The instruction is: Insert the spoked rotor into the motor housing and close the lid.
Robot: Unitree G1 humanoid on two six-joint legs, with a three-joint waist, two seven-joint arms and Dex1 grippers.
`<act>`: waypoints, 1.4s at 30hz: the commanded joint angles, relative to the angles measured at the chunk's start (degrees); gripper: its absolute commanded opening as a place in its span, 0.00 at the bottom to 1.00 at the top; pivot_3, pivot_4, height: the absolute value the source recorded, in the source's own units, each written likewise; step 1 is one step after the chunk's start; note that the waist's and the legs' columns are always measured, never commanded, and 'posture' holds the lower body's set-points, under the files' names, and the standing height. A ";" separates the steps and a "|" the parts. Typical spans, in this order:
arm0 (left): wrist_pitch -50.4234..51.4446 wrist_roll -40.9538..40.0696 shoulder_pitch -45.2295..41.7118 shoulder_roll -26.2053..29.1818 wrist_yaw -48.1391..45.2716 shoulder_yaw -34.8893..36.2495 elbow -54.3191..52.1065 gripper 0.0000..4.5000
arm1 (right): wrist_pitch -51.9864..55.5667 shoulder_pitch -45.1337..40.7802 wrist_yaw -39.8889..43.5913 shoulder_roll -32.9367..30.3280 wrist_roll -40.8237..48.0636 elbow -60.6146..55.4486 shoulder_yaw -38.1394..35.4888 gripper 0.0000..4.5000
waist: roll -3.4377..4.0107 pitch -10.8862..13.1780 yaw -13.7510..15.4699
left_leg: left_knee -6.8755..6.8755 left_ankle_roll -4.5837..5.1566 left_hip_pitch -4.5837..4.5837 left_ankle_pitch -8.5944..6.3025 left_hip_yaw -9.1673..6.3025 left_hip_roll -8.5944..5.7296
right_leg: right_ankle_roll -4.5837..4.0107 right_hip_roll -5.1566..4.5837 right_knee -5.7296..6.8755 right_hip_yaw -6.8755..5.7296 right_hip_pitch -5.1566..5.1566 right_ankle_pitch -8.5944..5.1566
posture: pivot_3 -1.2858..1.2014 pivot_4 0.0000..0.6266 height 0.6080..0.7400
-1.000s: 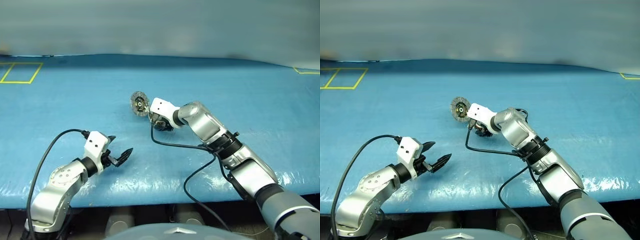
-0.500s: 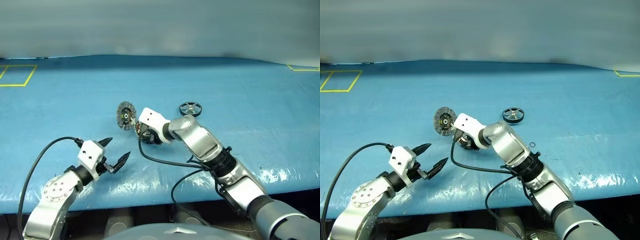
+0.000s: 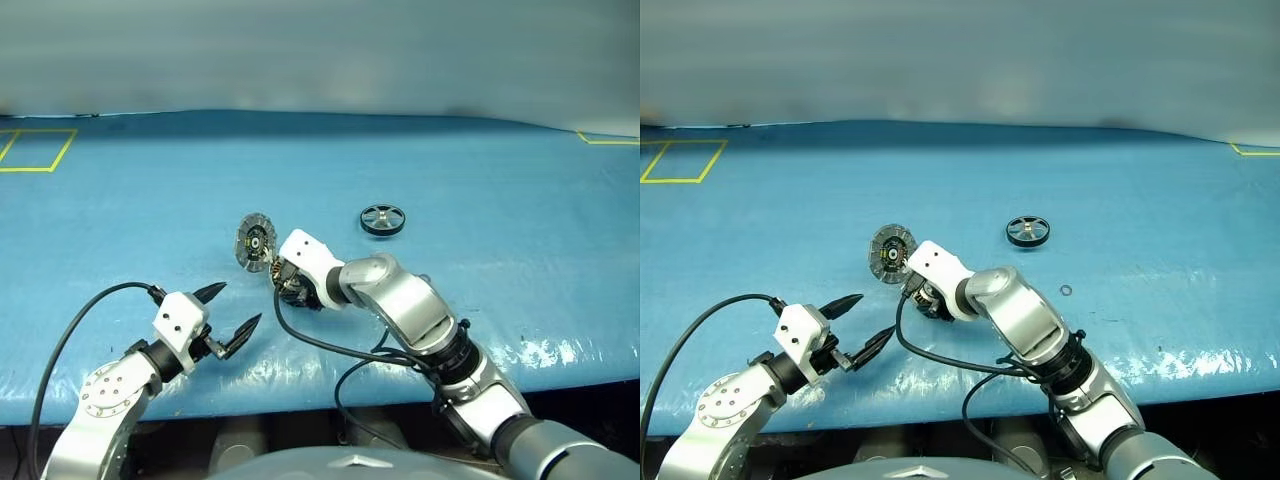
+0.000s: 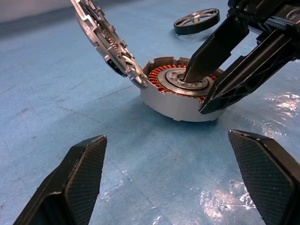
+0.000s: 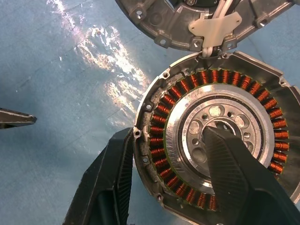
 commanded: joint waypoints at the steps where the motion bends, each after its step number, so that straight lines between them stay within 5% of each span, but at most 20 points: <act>1: -0.77 -0.39 -0.56 -0.22 -0.51 -0.04 -0.34 1.00 | 5.21 2.30 -2.33 1.47 2.90 -0.82 0.86 0.44 | 0.00 0.00 -0.02 | 0.00 0.00 0.00 0.00 0.00 0.00 | 0.02 0.00 0.00 0.00 0.00 -0.01 | 0.52 0.24 1.00; 5: -0.58 -0.28 -0.92 -0.25 -0.62 -0.22 -0.03 1.00 | 6.03 2.82 -4.85 2.31 4.05 -1.81 0.46 0.44 | -0.01 0.00 -0.13 | 0.00 0.00 0.00 0.00 0.01 0.00 | 0.05 -0.01 0.00 0.01 0.00 -0.03 | 0.52 0.24 1.00; 11: -0.25 -0.54 -0.73 -0.27 -0.64 -0.27 -0.26 1.00 | 9.30 0.99 -8.20 4.49 6.12 -4.92 -2.44 0.87 | 0.02 0.02 -0.17 | -0.04 0.00 -0.03 0.00 0.00 0.00 | 0.05 0.00 0.00 0.00 -0.04 -0.04 | 0.52 0.24 1.00; 21: -0.22 -1.19 -0.80 -0.16 -1.32 -0.33 -0.27 1.00 | 11.99 -4.96 -7.21 1.65 14.39 -17.04 -10.85 0.87 | 0.04 0.08 -0.16 | -0.04 0.00 -0.14 0.00 -0.02 0.00 | 0.07 -0.02 -0.01 -0.01 -0.14 -0.03 | 0.52 0.24 1.00; 26: -0.34 -1.60 -0.86 -0.20 -1.84 -0.76 -0.31 1.00 | -7.45 3.43 -4.74 -2.56 16.23 -20.46 -18.27 0.87 | 0.01 0.09 -0.07 | -0.08 0.01 -0.16 -0.01 -0.06 -0.02 | 0.18 -0.05 -0.08 -0.03 -0.12 -0.10 | 0.52 0.24 1.00; 36: 0.08 -1.55 -1.06 -1.38 -1.43 -2.36 -0.31 1.00 | -37.02 25.01 -21.13 -4.96 2.86 -5.17 -25.65 0.87 | 0.00 0.10 -0.01 | -0.12 0.01 -0.14 0.00 0.05 -0.05 | 0.32 -0.01 -0.10 0.11 -0.10 -0.17 | 0.52 0.24 1.00; 42: 0.27 -1.14 -1.18 -1.19 -0.98 -2.32 -0.43 1.00 | -48.54 30.12 -29.14 1.19 1.46 1.93 -30.83 0.87 | 0.01 0.11 -0.01 | -0.12 0.00 -0.08 0.00 0.07 -0.02 | 0.32 0.12 -0.04 0.12 -0.10 -0.19 | 0.52 0.24 1.00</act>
